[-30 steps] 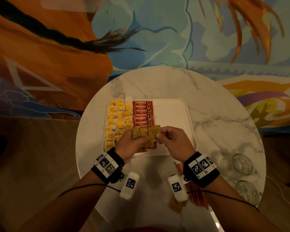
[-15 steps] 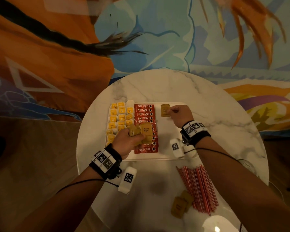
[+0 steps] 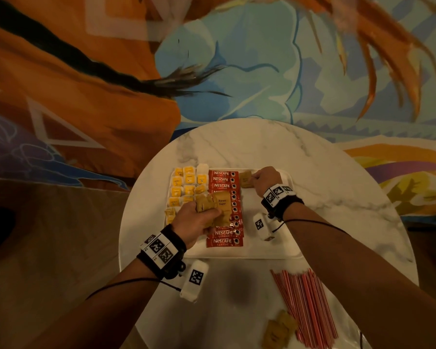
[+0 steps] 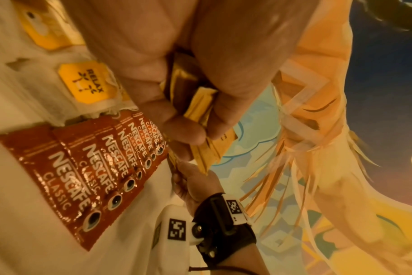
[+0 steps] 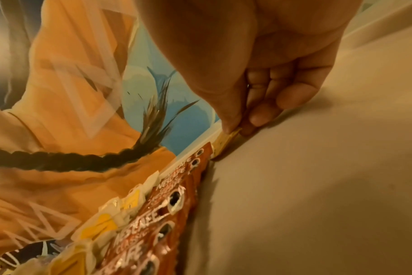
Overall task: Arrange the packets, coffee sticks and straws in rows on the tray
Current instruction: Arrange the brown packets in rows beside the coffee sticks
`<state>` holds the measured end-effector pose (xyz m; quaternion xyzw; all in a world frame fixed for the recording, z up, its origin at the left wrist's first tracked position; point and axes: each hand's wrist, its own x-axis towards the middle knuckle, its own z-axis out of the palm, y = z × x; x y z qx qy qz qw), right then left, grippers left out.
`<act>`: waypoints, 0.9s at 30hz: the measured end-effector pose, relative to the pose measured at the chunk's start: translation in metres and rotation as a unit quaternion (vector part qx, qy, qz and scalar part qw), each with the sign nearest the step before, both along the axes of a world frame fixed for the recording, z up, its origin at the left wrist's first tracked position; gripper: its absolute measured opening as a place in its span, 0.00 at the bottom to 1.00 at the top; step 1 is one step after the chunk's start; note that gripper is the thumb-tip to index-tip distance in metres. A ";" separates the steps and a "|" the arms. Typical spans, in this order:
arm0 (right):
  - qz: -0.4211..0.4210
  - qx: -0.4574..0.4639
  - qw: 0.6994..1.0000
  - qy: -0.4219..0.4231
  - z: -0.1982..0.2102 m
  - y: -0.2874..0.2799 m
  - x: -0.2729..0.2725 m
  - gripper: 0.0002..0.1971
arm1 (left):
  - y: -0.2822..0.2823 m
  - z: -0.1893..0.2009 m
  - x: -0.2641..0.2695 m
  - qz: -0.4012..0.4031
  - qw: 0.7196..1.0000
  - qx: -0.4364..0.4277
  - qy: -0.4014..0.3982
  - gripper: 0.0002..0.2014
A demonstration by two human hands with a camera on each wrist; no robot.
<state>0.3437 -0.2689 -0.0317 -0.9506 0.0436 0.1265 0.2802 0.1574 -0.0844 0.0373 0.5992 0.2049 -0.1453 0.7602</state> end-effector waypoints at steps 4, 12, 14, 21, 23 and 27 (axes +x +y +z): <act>0.000 -0.016 1.000 -0.005 -0.003 0.001 0.000 0.08 | 0.000 -0.001 0.001 0.003 1.000 -0.004 0.001 0.07; 0.019 -0.007 1.000 -0.014 0.022 0.003 -0.017 0.13 | 0.002 -0.003 0.006 0.008 1.000 0.002 0.006 0.08; 0.054 0.046 0.997 -0.024 0.035 0.006 -0.031 0.14 | 0.002 -0.003 0.008 0.005 1.000 0.003 0.007 0.08; 0.043 0.315 0.948 0.011 0.067 0.007 -0.098 0.17 | -0.002 -0.002 0.016 0.028 1.000 0.000 0.000 0.08; 0.052 0.330 0.942 -0.003 0.065 0.006 -0.111 0.13 | -0.004 -0.003 0.018 0.031 1.000 0.006 -0.001 0.10; 0.072 0.345 0.935 -0.029 0.053 0.003 -0.117 0.05 | -0.010 -0.004 0.022 0.023 1.000 0.013 -0.006 0.10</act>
